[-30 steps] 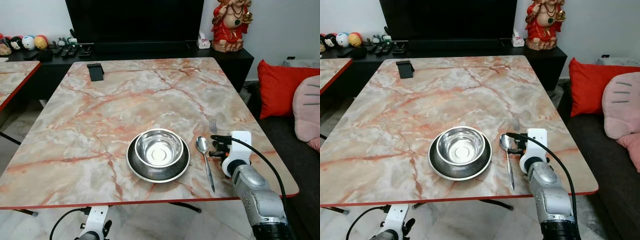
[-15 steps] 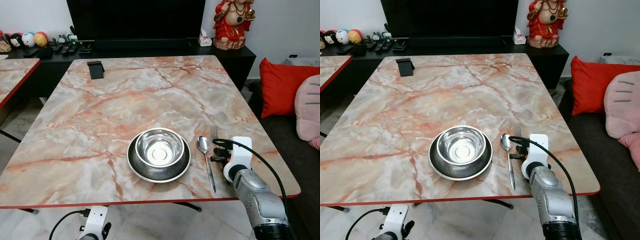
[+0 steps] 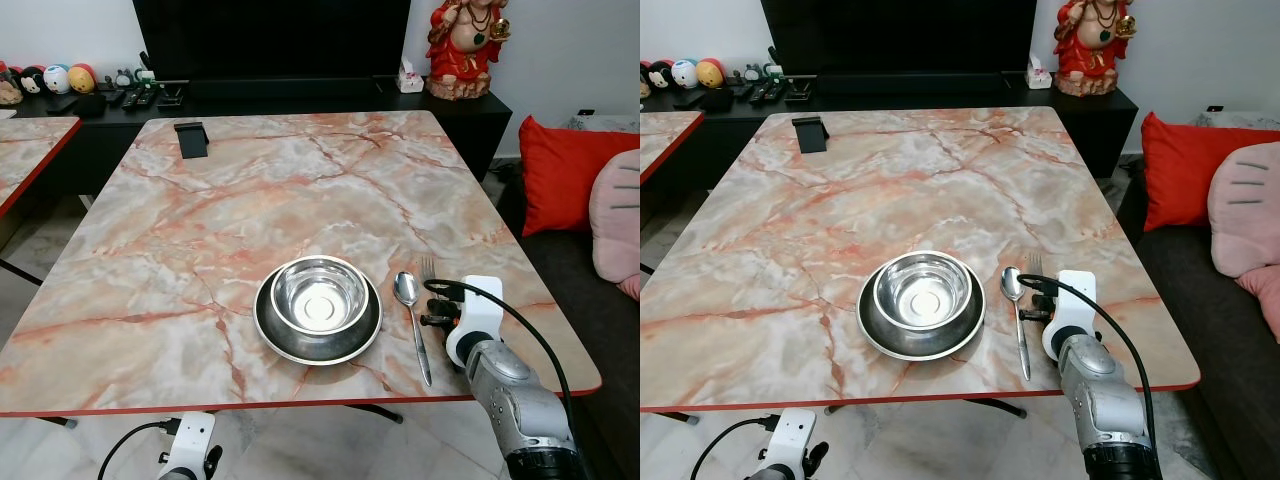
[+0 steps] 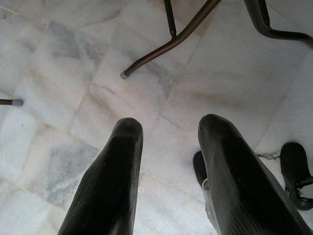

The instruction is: Setting the table

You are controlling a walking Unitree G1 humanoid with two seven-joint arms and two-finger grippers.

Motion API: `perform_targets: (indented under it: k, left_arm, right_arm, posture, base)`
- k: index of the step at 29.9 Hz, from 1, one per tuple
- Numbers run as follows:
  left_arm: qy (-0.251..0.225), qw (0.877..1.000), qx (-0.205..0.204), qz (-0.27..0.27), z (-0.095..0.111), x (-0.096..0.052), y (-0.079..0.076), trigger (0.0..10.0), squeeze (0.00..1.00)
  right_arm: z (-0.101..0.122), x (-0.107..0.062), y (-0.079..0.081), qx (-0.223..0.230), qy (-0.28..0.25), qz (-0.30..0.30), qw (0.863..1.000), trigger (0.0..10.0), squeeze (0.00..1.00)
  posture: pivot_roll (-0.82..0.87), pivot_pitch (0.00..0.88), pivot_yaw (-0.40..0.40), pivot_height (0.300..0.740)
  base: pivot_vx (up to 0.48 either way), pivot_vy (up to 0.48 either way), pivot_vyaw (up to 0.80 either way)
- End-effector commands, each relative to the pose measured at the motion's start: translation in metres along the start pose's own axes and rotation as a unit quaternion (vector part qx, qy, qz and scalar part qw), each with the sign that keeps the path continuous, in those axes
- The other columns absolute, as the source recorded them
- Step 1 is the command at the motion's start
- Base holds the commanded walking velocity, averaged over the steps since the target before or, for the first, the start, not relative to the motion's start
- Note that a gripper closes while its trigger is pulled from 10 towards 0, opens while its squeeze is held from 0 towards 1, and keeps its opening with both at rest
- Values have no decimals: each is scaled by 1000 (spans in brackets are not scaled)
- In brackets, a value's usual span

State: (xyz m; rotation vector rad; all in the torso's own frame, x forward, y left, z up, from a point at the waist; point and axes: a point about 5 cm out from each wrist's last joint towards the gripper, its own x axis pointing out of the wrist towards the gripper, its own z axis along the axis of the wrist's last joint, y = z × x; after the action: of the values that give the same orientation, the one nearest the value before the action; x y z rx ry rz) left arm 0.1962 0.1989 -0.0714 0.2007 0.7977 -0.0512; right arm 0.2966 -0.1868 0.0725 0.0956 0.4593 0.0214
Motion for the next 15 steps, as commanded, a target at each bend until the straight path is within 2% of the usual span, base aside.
perform_targets:
  k: [1, 15]
  left_arm:
    - [10, 1000, 1, 2, -4, -1, 1, 10000, 0]
    - [10, 1000, 2, 2, -4, -1, 1, 10000, 0]
  right_arm:
    - [-2, 0, 0, 0, 5, -2, 1000, 10000, 0]
    - [-10, 1, 1, -10, 30, -6, 999, 10000, 0]
  posture:
    - [-51, 0, -9, 740]
    - [-48, 0, -9, 740]
  base:
    - [0, 0, 0]
    - [0, 0, 0]
